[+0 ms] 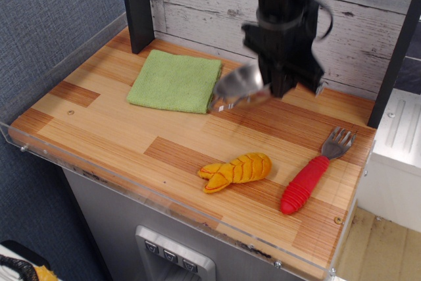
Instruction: Place the colander on top of the green towel
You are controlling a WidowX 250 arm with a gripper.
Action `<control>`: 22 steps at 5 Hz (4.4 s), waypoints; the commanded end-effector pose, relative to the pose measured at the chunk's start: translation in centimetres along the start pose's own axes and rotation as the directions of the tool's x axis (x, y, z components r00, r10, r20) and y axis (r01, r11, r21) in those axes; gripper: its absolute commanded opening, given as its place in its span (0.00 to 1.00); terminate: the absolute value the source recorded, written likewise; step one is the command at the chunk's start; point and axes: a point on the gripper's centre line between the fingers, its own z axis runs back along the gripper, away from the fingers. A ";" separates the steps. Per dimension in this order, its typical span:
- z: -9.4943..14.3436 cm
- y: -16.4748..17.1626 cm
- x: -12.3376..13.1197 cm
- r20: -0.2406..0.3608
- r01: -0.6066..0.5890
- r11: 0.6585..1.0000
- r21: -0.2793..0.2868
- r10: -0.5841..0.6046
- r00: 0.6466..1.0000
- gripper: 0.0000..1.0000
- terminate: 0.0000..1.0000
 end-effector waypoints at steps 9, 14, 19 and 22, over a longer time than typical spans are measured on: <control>0.4 12.3 -4.2 -0.061 -0.211 0.977 0.022 0.212 0.975 0.00 0.00; 3.0 9.6 -3.5 0.017 -0.224 0.974 -0.042 0.225 0.974 1.00 0.00; 9.0 2.6 -3.4 -0.114 -0.296 0.955 -0.005 0.294 0.949 1.00 0.00; 8.7 3.6 -3.5 -0.252 -0.182 0.983 -0.027 0.170 0.953 1.00 0.00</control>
